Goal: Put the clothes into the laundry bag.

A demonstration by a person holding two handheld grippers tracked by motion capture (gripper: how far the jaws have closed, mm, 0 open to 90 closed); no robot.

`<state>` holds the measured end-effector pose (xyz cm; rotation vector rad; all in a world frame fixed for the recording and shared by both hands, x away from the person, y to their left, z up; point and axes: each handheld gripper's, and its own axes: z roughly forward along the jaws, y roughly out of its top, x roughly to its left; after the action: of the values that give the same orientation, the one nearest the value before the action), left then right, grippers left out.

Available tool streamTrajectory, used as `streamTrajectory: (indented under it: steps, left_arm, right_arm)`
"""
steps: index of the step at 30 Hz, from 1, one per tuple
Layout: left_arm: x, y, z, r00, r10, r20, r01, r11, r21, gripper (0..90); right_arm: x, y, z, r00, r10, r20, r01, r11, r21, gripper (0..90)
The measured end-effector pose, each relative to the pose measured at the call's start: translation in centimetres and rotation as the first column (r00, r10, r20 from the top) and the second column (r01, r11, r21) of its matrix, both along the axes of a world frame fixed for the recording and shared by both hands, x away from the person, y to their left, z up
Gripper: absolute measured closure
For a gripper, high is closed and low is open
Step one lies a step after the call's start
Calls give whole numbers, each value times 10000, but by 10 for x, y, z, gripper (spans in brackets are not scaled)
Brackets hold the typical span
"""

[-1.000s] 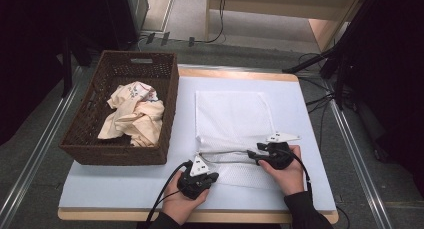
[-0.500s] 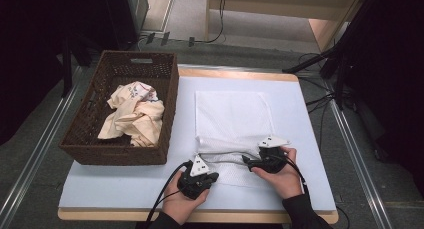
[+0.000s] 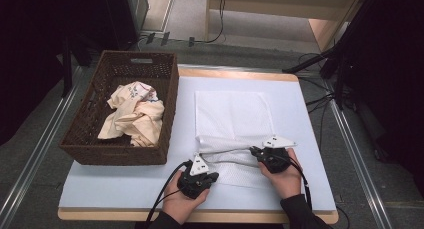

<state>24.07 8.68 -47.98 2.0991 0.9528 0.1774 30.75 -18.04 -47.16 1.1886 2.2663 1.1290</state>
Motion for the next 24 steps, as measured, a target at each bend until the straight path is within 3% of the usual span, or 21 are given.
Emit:
streamTrajectory:
  steps: [2,6,10,15,18,22,24]
  left_arm:
    - [0,0,0,10000,-10,13,10,10000,-10,900]
    - [0,0,0,10000,-16,18,16,10000,-1,900]
    - [0,0,0,10000,-21,9,21,10000,-20,900]
    - [0,0,0,10000,-5,54,5,10000,7,900]
    - [0,0,0,10000,-2,64,2,10000,23,900]
    - [1,1,0,9999,-109,-107,107,9998,-195,888]
    - [-2,2,2,9998,-76,171,78,9999,-121,849]
  right_arm:
    - [-2,-3,7,9999,-93,47,89,9968,800,897]
    - [-4,-4,12,9989,-408,226,388,9959,813,898]
    - [-7,-6,22,9952,-685,694,617,9935,957,899]
    - [-10,-16,34,9905,-1012,934,823,9788,1876,899]
    - [-9,-18,34,9925,-957,760,785,9758,2040,899]
    - [-8,-16,30,9944,-863,614,733,9790,1900,898]
    - [-7,-15,29,9947,-827,608,699,9794,1893,898]
